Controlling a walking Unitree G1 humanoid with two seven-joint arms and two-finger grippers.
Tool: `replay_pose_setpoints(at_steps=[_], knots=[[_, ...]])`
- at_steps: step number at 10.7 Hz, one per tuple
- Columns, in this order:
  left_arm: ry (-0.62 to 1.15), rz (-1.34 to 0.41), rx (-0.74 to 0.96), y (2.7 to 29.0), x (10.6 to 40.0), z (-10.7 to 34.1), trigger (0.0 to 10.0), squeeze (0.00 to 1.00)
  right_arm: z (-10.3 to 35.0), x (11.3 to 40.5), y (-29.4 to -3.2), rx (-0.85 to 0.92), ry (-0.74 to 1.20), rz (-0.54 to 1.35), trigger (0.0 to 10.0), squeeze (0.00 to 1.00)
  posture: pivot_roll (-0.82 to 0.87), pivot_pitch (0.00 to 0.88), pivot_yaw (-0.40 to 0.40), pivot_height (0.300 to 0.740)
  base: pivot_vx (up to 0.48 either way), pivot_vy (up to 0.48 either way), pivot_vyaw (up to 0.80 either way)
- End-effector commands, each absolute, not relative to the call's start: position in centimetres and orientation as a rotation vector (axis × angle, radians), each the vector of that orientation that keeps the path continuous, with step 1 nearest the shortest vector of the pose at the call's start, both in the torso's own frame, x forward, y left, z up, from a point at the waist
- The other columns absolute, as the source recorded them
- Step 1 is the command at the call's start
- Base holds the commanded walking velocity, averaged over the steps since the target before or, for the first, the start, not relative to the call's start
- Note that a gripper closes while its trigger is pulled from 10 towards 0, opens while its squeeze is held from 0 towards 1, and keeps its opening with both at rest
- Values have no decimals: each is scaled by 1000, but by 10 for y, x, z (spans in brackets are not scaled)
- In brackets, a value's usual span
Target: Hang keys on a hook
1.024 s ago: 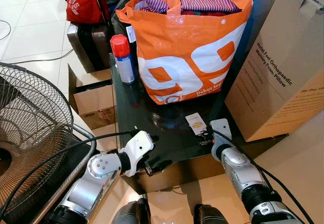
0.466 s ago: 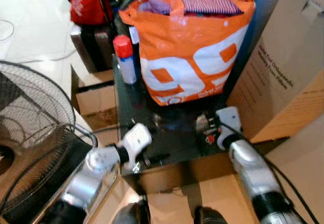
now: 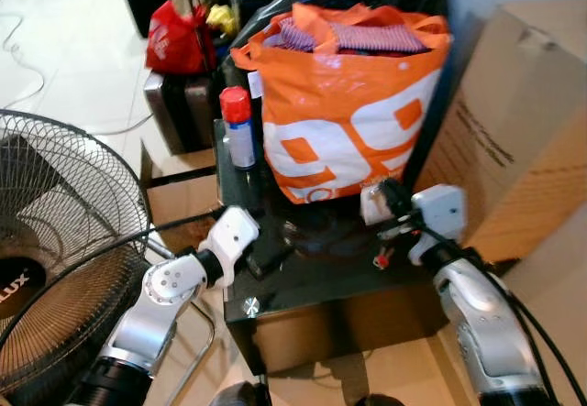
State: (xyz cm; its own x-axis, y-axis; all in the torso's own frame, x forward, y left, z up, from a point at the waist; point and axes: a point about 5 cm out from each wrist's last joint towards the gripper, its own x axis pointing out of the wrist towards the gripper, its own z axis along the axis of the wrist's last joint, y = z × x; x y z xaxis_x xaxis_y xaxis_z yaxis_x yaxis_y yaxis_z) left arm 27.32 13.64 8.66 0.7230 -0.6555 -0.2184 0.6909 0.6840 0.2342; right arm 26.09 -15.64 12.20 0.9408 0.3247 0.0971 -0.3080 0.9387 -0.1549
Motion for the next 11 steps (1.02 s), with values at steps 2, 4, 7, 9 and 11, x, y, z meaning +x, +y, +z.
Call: replay_pose_setpoints(at_steps=[2, 4, 7, 9, 11], knots=[[47, -668, 258, 140, 283, 101, 10000, 239, 136, 251, -160, -108, -190, 276, 0, 0, -129, 0, 84, 740, 0, 0, 0], [10, -638, 199, 136, 281, 111, 10000, 239, 149, 237, -163, -105, -233, 250, 0, 0, -136, 0, 81, 740, 0, 0, 0], [-9, -600, 183, 132, 277, 116, 10000, 239, 156, 228, -171, -172, -244, 196, 10000, 0, -147, 0, 73, 740, 0, 0, 0], [9, -565, 194, 133, 276, 115, 10000, 235, 154, 224, -176, -175, -200, 184, 10000, 0, -155, 0, 68, 740, 0, 0, 0], [13, -509, 198, 134, 276, 115, 10000, 231, 143, 223, -191, -212, -92, 77, 10000, 0, -158, 0, 54, 740, 0, 0, 0]])
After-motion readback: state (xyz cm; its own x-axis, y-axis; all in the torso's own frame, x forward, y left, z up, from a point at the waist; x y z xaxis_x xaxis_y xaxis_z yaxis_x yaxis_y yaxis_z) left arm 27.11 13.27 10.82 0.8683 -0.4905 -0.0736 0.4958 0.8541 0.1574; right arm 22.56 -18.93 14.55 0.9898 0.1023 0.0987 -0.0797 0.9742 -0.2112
